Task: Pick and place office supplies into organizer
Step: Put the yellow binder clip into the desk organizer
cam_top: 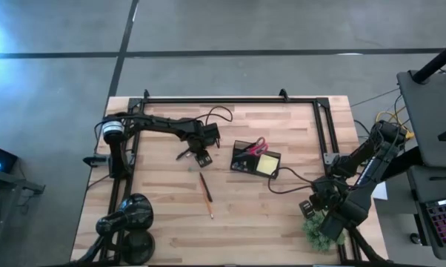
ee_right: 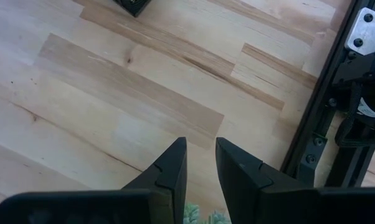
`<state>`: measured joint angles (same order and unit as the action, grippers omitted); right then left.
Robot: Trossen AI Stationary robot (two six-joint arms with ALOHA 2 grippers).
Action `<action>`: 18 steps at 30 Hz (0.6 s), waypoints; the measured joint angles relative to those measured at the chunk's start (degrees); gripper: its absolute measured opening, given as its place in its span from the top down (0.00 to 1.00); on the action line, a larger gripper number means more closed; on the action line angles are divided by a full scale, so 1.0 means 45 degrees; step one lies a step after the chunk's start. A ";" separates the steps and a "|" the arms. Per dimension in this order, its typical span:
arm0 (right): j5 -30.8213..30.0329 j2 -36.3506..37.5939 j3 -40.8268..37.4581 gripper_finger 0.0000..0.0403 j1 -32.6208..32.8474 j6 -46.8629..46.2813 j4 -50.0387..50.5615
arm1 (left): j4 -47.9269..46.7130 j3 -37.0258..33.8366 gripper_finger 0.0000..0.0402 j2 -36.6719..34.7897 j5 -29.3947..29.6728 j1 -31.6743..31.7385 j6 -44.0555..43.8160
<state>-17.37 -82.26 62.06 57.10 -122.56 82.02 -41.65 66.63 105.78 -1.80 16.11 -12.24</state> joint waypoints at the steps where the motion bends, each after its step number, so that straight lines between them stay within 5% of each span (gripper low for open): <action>1: 0.0000 0.0000 0.0000 0.81 0.0000 0.0000 -0.0005 | 0.0047 0.0000 0.63 0.0005 0.0238 -0.0105 -0.0216; 18: 0.0180 0.0000 0.0005 0.81 0.0000 0.0000 -0.0026 | 0.0185 0.0380 0.63 0.0231 0.0542 -0.0411 -0.3013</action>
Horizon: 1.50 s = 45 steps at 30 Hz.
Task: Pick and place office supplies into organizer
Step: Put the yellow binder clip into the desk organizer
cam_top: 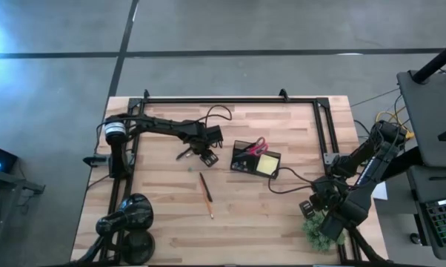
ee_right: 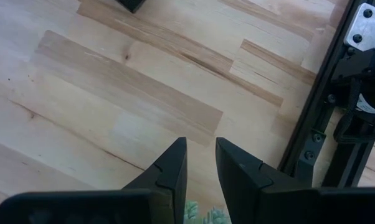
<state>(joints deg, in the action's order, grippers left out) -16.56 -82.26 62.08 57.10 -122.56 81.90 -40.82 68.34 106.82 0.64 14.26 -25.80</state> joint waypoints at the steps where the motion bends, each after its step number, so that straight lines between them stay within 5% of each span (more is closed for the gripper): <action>1: 0.0015 0.0000 0.0000 0.81 0.0000 0.0000 -0.0028 | -0.0062 -0.0001 0.63 0.0046 0.0002 -0.0001 -0.0180; 10: 0.0063 0.0000 0.0010 0.81 0.0000 0.0000 -0.0085 | -0.0160 0.0283 0.64 0.0424 0.0333 -0.0155 -0.0127; 22: 0.0063 0.0000 0.0010 0.81 0.0005 0.0054 -0.0046 | -0.0160 0.0504 0.86 0.0458 0.0716 -0.0565 -0.0520; 32: 0.0058 0.0000 0.0005 0.81 0.0005 0.0234 -0.0038 | -0.0786 0.0637 0.90 0.0309 0.1032 -0.1008 -0.0281; 38: 0.0058 0.0000 0.0000 0.81 0.0005 0.0238 -0.0051 | -0.1158 0.1874 0.90 -0.0134 0.0570 -0.1454 0.0043; 45: 0.0053 0.0000 -0.0005 0.81 0.0005 0.0253 -0.0032 | 0.1153 0.3551 0.90 -0.0147 -0.0425 -0.2780 0.0520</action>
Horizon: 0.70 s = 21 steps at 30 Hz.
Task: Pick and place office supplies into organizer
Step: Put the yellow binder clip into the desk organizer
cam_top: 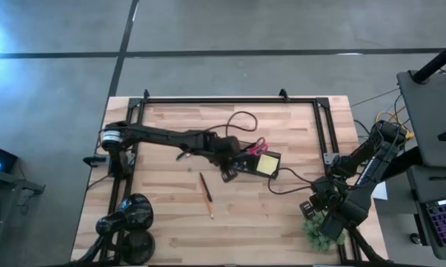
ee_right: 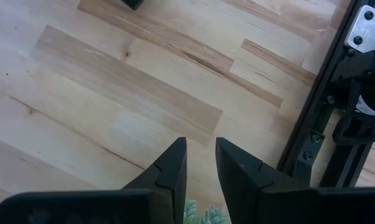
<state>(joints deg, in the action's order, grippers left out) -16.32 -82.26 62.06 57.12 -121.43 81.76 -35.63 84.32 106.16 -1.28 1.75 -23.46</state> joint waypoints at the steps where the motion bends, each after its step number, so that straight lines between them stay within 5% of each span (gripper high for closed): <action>1: 0.0000 0.0000 0.0000 0.81 0.0000 0.0000 0.0005 | 0.0531 0.0077 0.90 0.0114 -0.0036 -0.0140 0.0019; 5: 0.0000 0.0000 0.0000 0.81 0.0005 0.0044 0.0005 | 0.2167 0.0102 0.90 0.0789 0.0235 -0.0362 0.0000; 12: 0.0006 -0.0003 -0.0005 0.81 0.0004 0.0026 -0.0015 | 0.2396 0.0175 0.90 0.1892 0.2748 -0.0110 0.0065; 21: 0.0257 -0.0005 -0.0008 0.81 0.0001 -0.0107 -0.0047 | 0.2531 0.0201 0.83 0.2368 0.2967 -0.0163 -0.0012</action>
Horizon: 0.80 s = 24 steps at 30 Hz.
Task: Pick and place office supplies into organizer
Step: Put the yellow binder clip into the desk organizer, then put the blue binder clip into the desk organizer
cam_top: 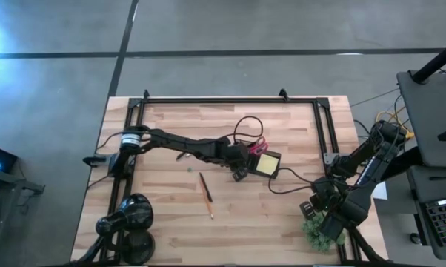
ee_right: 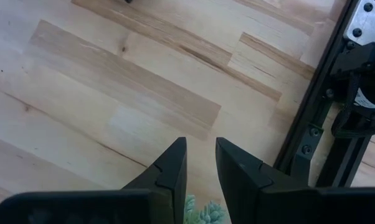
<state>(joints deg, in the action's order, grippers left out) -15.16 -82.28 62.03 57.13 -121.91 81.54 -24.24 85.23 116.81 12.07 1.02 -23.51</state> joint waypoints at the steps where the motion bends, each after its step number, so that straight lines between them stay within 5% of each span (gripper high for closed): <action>1: 0.0013 0.0000 -0.0001 0.81 0.0002 -0.0003 -0.0001 | -0.0064 0.0000 0.81 -0.0017 0.0000 0.0000 -0.0021; 7: 0.0029 0.0002 0.0018 0.81 0.0004 -0.0113 -0.0018 | -0.0338 0.0150 0.65 -0.0391 -0.0064 -0.0010 -0.0035; 11: 0.0034 0.0000 0.0018 0.81 0.0004 -0.0138 -0.0026 | -0.1404 0.0502 0.57 -0.0995 -0.1560 0.0007 -0.0023; 16: 0.0034 0.0000 0.0018 0.81 0.0003 -0.0141 -0.0050 | -0.5712 0.0549 0.55 -0.2331 -0.1630 -0.0459 0.1612; 20: 0.0029 0.0005 0.0011 0.81 -0.0001 0.0003 -0.0071 | -0.9865 0.0129 0.55 -0.2628 -0.1367 -0.0474 0.0004; 24: -0.0139 0.0005 -0.0019 0.81 0.0004 0.0102 -0.0075 | -1.0055 -0.1186 0.55 -0.2909 -0.1690 -0.0378 -0.0942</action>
<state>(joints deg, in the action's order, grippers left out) -15.78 -82.26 61.94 57.14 -121.45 81.21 -69.49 79.89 103.73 4.47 -0.68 -27.75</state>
